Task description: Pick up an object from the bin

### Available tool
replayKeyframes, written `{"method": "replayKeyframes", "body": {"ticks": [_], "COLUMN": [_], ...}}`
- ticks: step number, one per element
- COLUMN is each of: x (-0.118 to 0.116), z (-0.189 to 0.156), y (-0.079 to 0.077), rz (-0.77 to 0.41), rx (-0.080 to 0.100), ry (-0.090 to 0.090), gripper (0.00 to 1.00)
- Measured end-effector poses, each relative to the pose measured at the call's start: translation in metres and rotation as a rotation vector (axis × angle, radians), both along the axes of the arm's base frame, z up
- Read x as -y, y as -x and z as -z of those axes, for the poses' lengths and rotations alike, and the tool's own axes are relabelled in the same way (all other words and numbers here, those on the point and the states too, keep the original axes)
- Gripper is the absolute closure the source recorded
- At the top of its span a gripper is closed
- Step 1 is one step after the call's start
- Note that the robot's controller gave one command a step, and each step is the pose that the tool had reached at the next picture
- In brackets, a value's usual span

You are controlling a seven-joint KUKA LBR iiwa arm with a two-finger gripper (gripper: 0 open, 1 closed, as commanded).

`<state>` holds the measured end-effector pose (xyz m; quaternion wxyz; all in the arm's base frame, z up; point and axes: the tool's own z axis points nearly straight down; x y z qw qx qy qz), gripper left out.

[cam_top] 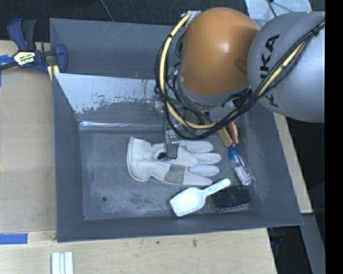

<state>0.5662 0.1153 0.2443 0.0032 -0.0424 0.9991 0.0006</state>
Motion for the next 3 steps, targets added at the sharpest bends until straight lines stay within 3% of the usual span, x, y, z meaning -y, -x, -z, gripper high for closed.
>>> {"method": "replayKeyframes", "body": {"ticks": [1,2,3], "x": [-0.002,0.009,0.030], "z": [0.037,0.061,0.077], "y": [-0.018,-0.019,-0.020], "rz": [-0.156,-0.138,-0.045], "rx": [-0.003,-0.003,-0.005], "ry": [0.002,0.001,0.001], "gripper": [0.00,0.00,0.00]}}
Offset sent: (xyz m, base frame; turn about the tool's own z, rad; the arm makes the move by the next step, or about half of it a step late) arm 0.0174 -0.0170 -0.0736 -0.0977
